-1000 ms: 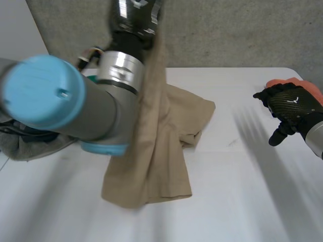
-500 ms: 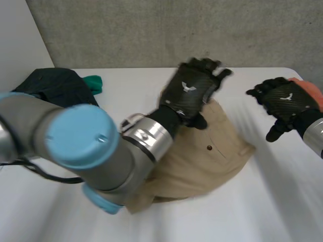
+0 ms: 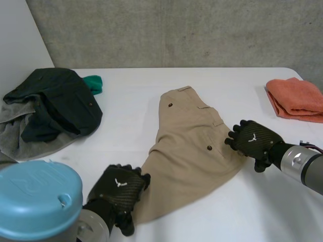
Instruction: Fold the laundry.
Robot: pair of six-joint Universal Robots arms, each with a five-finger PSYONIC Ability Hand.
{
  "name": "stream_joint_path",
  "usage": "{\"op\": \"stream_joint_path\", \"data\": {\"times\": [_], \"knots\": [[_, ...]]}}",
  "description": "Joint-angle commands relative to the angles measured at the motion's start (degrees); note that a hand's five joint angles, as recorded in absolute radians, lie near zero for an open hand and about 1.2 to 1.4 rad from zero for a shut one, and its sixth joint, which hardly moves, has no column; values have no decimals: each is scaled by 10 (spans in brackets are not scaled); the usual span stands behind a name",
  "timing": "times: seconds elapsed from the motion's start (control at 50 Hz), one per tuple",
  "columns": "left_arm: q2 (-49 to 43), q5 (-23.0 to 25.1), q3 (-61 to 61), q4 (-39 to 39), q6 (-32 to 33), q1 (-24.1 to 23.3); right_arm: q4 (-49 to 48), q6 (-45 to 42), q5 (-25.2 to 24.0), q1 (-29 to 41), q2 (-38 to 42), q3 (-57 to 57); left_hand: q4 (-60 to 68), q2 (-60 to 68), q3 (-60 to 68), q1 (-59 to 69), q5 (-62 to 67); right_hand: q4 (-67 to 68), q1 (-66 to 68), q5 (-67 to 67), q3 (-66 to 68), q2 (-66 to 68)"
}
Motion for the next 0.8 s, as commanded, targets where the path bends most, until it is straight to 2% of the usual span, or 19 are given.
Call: {"op": "stream_joint_path", "data": {"times": [0.02, 0.1, 0.16, 0.18, 0.2, 0.24, 0.3, 0.32, 0.34, 0.42, 0.5, 0.52, 0.58, 0.64, 0.68, 0.7, 0.72, 0.8], "knots": [[-45, 4, -15, 42, -15, -4, -6, 4, -1, 3, 57, -39, 65, 64, 64, 67, 61, 89, 89, 84, 88, 95], [-66, 3, -16, 74, -15, -3, -20, 4, 0, 3, 84, -58, 65, 64, 64, 67, 61, 158, 157, 153, 157, 164], [-77, 2, -15, 97, -12, -2, -33, 4, 6, 4, 99, -71, 81, 81, 81, 84, 78, 269, 268, 264, 268, 275], [-84, 1, -15, 114, -10, -1, -37, 5, 9, 4, 102, -74, 121, 121, 121, 124, 118, 326, 325, 321, 325, 332], [-87, 1, -15, 122, -9, -1, -44, 6, 13, 5, 106, -76, 150, 150, 149, 152, 146, 466, 466, 462, 465, 472], [-93, 1, -15, 150, -8, -1, -51, 9, 17, 6, 107, -77, 261, 260, 260, 263, 257, 558, 558, 553, 557, 564], [-103, 1, -15, 182, -6, -1, -64, 25, 24, 6, 106, -77, 446, 445, 445, 448, 442, 565, 564, 560, 564, 571], [-111, 2, -15, 201, -1, -2, -67, 32, 25, 5, 105, -77, 568, 568, 567, 570, 564, 565, 564, 560, 564, 571], [-116, 2, -15, 209, 6, -2, -68, 39, 27, 5, 104, -77, 586, 585, 585, 588, 582, 565, 564, 560, 564, 571], [-120, 1, -9, 233, 77, -2, -66, 68, 41, 5, 96, -75, 586, 585, 585, 588, 582, 565, 564, 560, 564, 571], [-101, 2, 10, 242, 144, 3, -55, 105, 63, 4, 46, -76, 586, 585, 585, 588, 582, 565, 564, 560, 564, 571], [-89, 3, 14, 245, 153, 6, -49, 129, 70, 4, 13, -79, 586, 585, 585, 588, 582, 565, 564, 560, 564, 571], [-34, 9, 23, 256, 169, 30, -39, 170, 75, 4, -40, -85, 586, 585, 585, 588, 582, 565, 564, 560, 564, 571], [-11, 20, 26, 247, 163, 46, -24, 182, 75, 4, -58, -85, 586, 585, 585, 588, 582, 565, 564, 560, 564, 571], [-9, 27, 20, 237, 155, 38, -5, 185, 75, 6, -57, -81, 579, 579, 579, 582, 576, 565, 564, 560, 564, 571], [-7, 33, 10, 223, 139, 21, -3, 186, 75, 6, -57, -78, 426, 426, 425, 428, 423, 565, 564, 560, 564, 571], [-7, 35, 4, 214, 124, 8, 0, 188, 77, 5, -56, -76, 356, 356, 356, 359, 353, 565, 564, 560, 564, 571], [-6, 57, -26, 186, 66, -27, -1, 181, 80, 7, -36, -64, 209, 209, 209, 212, 206, 565, 564, 560, 564, 571]]}}
